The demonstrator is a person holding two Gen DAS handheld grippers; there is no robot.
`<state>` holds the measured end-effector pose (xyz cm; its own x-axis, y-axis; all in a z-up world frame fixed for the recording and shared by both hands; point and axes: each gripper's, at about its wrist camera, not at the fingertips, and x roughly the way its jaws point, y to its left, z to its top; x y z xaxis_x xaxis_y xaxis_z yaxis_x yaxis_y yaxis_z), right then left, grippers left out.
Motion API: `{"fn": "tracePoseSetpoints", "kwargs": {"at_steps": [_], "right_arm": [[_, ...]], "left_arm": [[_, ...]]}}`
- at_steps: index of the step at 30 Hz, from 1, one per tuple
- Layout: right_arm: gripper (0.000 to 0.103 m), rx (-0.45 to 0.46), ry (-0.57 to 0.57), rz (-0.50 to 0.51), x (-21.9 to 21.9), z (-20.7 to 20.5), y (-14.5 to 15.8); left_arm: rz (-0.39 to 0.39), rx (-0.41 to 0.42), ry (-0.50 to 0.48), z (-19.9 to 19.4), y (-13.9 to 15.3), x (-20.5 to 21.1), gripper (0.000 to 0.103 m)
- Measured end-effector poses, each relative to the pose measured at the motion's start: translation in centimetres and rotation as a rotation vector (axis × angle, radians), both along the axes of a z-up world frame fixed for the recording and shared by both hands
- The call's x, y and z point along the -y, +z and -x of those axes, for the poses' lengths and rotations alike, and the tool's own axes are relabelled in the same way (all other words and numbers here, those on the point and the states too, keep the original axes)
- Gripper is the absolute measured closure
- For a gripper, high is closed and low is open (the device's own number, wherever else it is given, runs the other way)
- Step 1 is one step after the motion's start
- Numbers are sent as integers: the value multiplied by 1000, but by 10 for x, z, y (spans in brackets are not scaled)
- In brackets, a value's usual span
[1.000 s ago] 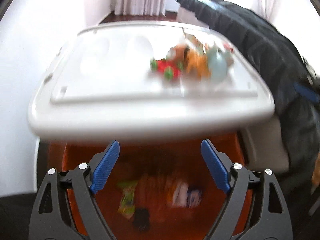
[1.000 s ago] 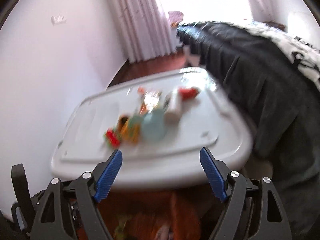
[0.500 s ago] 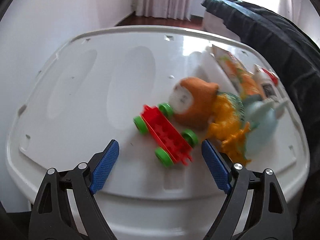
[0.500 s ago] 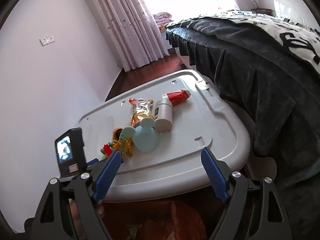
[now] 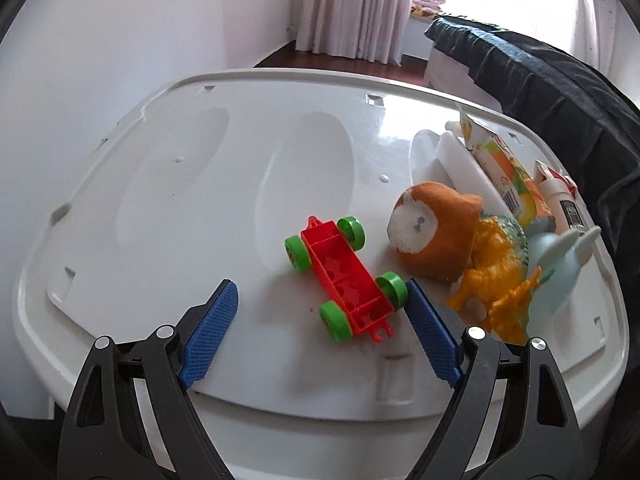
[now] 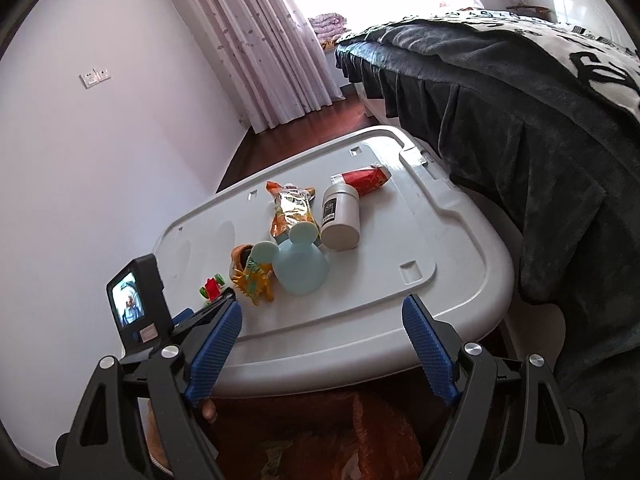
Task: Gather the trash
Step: 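Grasp the red toy car with the left gripper and lift it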
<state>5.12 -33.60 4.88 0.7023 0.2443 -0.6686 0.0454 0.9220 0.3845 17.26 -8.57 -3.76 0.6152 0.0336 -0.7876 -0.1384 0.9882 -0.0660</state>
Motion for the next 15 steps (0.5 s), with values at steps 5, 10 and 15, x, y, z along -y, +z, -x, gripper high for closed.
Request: {"fn": "tracePoseSetpoints", "kwargs": {"at_steps": [5,10,15], "right_arm": [[22,-7,0,9,0,-1,-3],[22,-13,-3,4,2,-2,-4],[22,-8,6,21,-4,-3,-4]], "left_arm": [[-40,17,28,-6,-1,9,42],[-20,41,-39,-5,1,1,63],[39,54,-108,6,3,-20,63]]}}
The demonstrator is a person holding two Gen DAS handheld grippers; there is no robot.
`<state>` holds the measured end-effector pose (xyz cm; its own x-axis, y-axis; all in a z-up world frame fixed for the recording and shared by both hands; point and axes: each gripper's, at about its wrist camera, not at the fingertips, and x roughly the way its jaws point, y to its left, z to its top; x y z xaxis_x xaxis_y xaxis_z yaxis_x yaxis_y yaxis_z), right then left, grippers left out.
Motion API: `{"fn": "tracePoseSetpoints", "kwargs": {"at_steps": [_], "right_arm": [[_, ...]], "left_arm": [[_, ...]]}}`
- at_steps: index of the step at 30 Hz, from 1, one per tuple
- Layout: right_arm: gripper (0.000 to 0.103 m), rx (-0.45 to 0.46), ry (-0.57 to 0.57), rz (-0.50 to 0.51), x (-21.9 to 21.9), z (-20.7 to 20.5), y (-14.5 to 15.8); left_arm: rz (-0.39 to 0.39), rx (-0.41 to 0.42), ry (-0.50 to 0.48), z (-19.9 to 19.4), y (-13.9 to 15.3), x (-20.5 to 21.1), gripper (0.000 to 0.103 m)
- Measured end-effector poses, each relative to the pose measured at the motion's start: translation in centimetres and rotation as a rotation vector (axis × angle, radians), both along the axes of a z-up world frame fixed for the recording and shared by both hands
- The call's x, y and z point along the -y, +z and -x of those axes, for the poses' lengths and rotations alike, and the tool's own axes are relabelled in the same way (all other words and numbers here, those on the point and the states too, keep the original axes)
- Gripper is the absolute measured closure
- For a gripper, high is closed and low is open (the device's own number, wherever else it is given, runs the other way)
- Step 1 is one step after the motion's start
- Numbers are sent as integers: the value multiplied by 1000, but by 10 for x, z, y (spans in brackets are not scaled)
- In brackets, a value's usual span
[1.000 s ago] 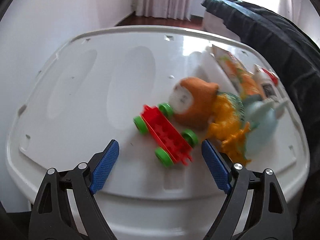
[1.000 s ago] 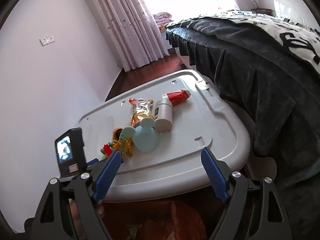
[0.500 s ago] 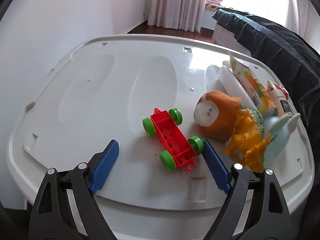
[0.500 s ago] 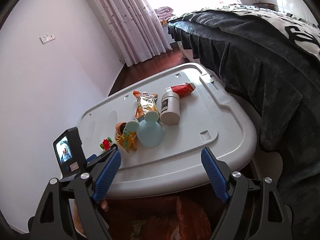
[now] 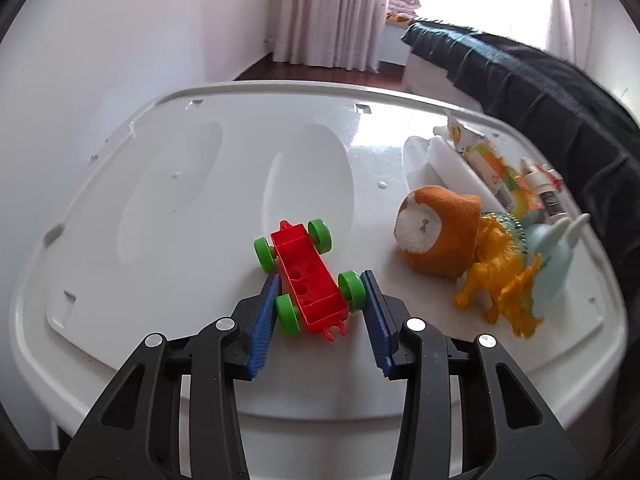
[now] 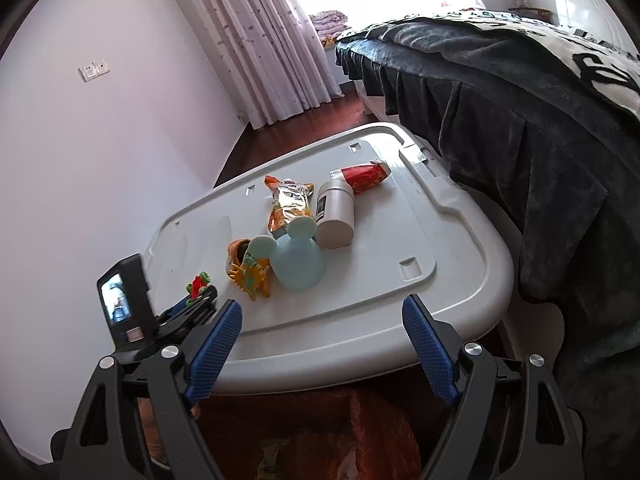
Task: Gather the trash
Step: 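Grasp the red toy car with the left gripper and lift it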
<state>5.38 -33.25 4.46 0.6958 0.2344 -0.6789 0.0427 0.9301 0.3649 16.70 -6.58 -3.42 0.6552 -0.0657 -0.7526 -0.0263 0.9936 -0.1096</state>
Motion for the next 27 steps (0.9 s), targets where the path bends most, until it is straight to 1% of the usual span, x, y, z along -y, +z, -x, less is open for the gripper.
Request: {"fn": "tracePoseSetpoints", "kwargs": {"at_steps": [1,4,8,11,12,14,17,20,23,27], "right_arm": [[22,0,3,5,-2,0,0],[22,-3,10,23,-7,-1,-1],[22,-13,32,54,-18,-4,-5],[22,-11,70,60,-28,-8,-5],[22,-12,92,62,-33,-11,-4],[22,-13,127,45,-42,-19,-3],[22,-30,187,6,-62,-38,-6],[22,-71,193,-10,-81,-62,-20],[23,-101,191,16,-103,-84,-38],[26,-72,141,70,-116,-96,-46]], "left_arm": [[25,5,-14,4,3,-7,63],[44,44,-46,19,19,-18,63],[63,85,-96,44,51,-25,63],[50,94,-127,67,72,-26,63],[37,104,-142,82,82,-27,63],[5,119,-159,104,91,-28,63],[-28,139,-163,135,99,-35,63],[-22,152,-147,155,97,-45,63],[-16,156,-131,157,89,-50,63],[3,155,-110,157,85,-64,63]]}}
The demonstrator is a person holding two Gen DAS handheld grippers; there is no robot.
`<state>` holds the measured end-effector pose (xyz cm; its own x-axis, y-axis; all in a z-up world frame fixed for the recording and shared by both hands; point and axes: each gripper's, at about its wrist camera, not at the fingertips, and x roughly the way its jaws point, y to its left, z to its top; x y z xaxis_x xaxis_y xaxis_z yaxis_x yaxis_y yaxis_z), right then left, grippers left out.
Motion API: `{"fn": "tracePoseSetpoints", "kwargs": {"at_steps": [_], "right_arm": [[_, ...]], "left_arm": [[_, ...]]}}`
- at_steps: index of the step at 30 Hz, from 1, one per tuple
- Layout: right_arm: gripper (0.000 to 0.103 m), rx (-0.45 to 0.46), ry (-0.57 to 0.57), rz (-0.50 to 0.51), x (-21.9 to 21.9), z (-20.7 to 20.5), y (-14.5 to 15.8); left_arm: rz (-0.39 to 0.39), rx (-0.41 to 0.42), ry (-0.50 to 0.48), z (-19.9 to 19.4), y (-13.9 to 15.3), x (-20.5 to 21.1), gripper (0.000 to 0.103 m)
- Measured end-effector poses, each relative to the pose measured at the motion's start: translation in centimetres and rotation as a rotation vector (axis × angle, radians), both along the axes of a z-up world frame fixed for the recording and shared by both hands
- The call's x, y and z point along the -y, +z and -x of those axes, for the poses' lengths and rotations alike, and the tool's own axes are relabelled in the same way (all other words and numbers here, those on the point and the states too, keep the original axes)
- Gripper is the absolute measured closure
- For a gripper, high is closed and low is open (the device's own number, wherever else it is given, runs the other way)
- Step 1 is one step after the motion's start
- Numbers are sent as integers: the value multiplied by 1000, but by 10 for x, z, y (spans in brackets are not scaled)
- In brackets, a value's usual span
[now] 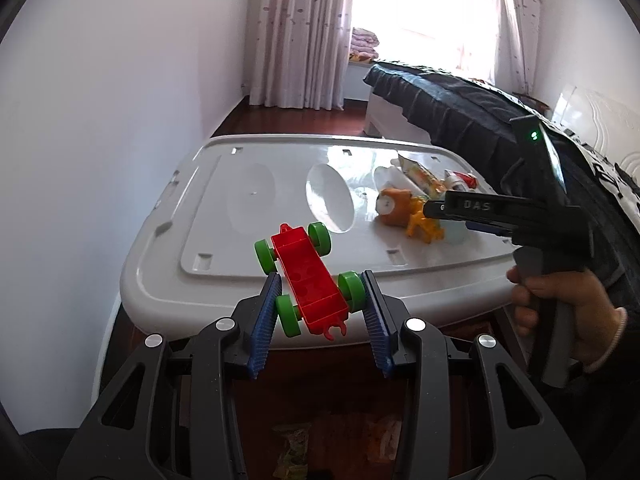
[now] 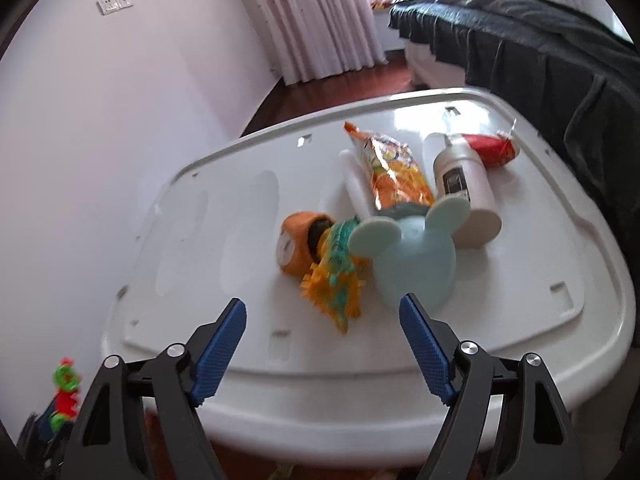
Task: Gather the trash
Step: 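Grasp the green-orange dinosaur toy with the right gripper while the left holds the car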
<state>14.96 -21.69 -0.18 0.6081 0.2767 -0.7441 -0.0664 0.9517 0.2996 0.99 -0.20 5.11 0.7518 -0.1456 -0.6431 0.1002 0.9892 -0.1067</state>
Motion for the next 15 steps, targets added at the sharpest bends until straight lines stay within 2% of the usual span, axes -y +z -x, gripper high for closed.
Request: {"fn": "tracePoseSetpoints", "kwargs": {"at_steps": [4,8,15], "right_arm": [[37,9,-44,13,-5,-14,-11],[51,4,-81,3,-4,-20,-23],[48,26,-122,1,-5,-27,-35]], "left_arm": [[31,6,19,3,1,-11,63],[23,31,31,9,5,-15,63],[30,18,35,9,2,-17,63]]}}
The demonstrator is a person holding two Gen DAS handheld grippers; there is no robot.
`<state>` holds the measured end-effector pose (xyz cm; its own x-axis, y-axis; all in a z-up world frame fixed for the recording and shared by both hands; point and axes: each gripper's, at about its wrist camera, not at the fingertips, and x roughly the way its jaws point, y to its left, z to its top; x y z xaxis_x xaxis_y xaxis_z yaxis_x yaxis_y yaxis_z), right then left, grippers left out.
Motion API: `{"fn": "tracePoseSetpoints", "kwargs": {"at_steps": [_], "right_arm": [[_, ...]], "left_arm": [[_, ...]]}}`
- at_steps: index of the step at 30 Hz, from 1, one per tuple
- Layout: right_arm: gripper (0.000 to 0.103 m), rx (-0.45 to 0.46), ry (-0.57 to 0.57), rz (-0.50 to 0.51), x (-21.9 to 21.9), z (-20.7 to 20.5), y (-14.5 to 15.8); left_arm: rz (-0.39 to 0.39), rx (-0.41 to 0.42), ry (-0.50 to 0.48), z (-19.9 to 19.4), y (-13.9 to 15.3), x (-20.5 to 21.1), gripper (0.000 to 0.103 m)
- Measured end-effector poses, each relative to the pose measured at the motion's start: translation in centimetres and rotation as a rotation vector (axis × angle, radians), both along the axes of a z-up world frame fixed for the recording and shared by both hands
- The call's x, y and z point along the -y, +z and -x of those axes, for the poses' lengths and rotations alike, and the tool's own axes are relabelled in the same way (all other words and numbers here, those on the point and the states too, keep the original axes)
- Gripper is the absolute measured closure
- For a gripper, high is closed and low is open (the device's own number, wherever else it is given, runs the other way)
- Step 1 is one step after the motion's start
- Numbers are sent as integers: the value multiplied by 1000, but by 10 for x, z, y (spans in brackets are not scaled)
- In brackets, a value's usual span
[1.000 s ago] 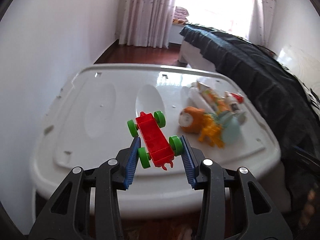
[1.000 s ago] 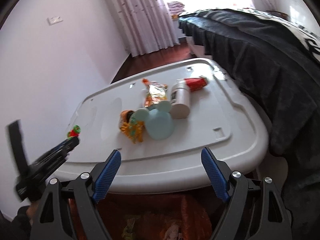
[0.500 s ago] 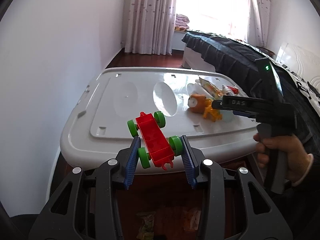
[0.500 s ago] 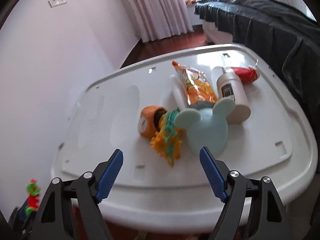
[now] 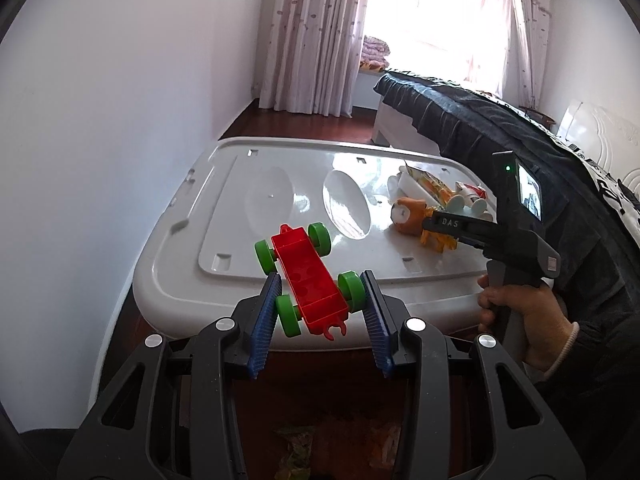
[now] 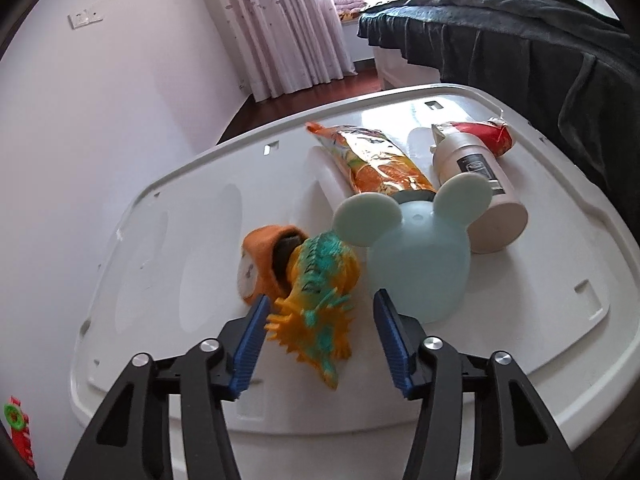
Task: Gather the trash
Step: 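Grasp the green-orange dinosaur toy with the right gripper while the left holds the car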
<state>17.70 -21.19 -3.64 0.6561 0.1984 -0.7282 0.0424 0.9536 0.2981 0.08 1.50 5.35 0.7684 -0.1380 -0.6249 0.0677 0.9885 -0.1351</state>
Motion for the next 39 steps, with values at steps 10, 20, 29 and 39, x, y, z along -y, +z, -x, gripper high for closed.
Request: {"fn": "tracePoseSetpoints", "kwargs": {"at_steps": [10,20,29,39], "right_arm": [[67,-12,5,-14,2,-3,-1],[67,8,50,1,17,22,28],[67,-31,-12,-118,45,34,20],[67,49,-45,-472,81,48,35]], "left_arm": [[10,-15,13,1,-3,-3,63],[17,-12,13,4,-2,-4,63],[-8,-12,35,4,-5,-5,63],[-20,-14,34,4,-7,-3,63]]}}
